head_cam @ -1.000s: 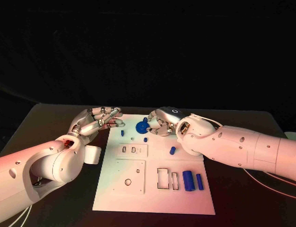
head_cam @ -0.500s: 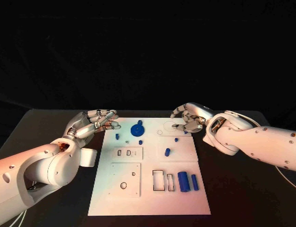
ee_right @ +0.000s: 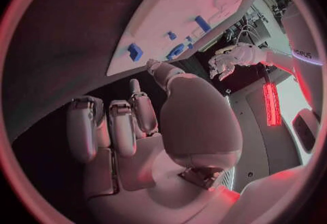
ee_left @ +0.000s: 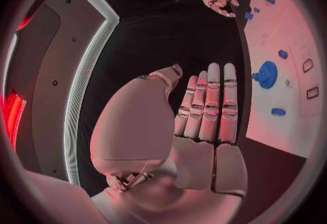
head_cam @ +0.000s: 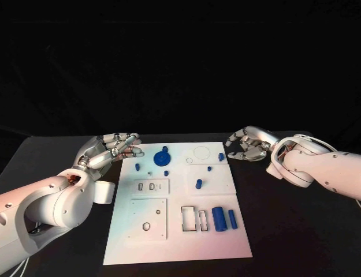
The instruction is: Assemble the parts on the task board
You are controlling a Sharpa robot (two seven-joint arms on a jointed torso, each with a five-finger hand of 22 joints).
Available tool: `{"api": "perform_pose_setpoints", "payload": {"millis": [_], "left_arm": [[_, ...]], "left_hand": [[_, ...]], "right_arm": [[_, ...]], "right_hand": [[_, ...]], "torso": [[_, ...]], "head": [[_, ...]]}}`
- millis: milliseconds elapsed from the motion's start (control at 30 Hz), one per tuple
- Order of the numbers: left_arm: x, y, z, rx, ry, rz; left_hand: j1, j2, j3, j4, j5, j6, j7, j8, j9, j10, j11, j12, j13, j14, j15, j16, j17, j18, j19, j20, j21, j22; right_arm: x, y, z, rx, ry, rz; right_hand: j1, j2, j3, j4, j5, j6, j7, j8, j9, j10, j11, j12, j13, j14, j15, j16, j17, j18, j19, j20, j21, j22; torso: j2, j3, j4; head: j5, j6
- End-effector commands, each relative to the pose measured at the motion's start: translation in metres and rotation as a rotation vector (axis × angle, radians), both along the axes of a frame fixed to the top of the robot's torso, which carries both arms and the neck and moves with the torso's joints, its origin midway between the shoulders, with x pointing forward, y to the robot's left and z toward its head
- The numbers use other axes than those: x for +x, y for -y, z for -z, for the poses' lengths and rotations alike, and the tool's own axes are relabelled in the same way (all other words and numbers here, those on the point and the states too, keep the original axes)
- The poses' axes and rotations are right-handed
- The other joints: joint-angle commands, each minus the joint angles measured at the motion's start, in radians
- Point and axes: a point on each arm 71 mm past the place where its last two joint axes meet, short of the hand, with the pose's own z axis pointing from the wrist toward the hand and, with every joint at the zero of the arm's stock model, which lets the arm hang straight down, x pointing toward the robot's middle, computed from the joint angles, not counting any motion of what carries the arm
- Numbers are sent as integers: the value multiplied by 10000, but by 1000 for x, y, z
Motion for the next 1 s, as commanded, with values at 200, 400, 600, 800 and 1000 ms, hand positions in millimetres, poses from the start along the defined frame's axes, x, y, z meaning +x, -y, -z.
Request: {"api": "perform_pose_setpoints", "payload": {"millis": [200,400,600,800,1000], "left_arm": [[0,3,-1,-155,30,231],[0,3,-1,-160,28,241],[0,3,-1,-156,25,238],[0,2,-1,-140,3,224],[0,3,0,-134,-11,222]], "left_hand": [[-93,-9,28,33,-39,-50,-5,-41,-15,-47,33,-48,11,-52,2,44,19,118,-14,33,28,-13],[-93,-9,28,33,-39,-50,-5,-41,-15,-47,33,-48,11,-52,2,44,19,118,-14,33,28,-13],[-93,-9,28,33,-39,-50,-5,-41,-15,-47,33,-48,11,-52,2,44,19,118,-14,33,28,-13],[-93,-9,28,33,-39,-50,-5,-41,-15,-47,33,-48,11,-52,2,44,19,118,-14,33,28,-13],[-74,-2,48,5,-36,-50,-8,-43,-12,-50,31,-44,13,-62,0,45,32,120,-18,35,27,-17]], "right_arm": [[4,2,10,107,-262,-3],[6,-1,14,96,-336,30],[10,-5,22,86,-466,65],[11,-11,30,96,-629,-6],[12,-16,33,108,-696,-70]], "right_hand": [[138,4,4,-66,-47,-24,10,-49,-10,-9,4,-11,106,866,36,29,1801,-102,-61,-2,-80,1198],[139,10,7,-67,-43,-30,12,-56,-12,7,6,9,129,868,37,31,1808,-101,-63,-1,-83,1196],[137,45,24,-61,-32,-23,16,-63,-12,19,9,21,143,869,41,33,1814,-104,-56,0,-77,1205],[149,83,49,-67,-25,-5,19,-67,-10,29,11,32,155,872,43,36,1825,-101,-62,2,-84,1198],[156,97,60,-72,-23,8,19,-67,-8,40,11,44,169,872,44,37,1828,-101,-62,3,-85,1199]], "torso": [[2,-27,17],[-2,-45,13],[-11,-32,8],[-9,-31,25],[-12,-33,-8]], "head": [[37,-86],[14,-131],[10,-163],[42,-182],[63,-181]]}}
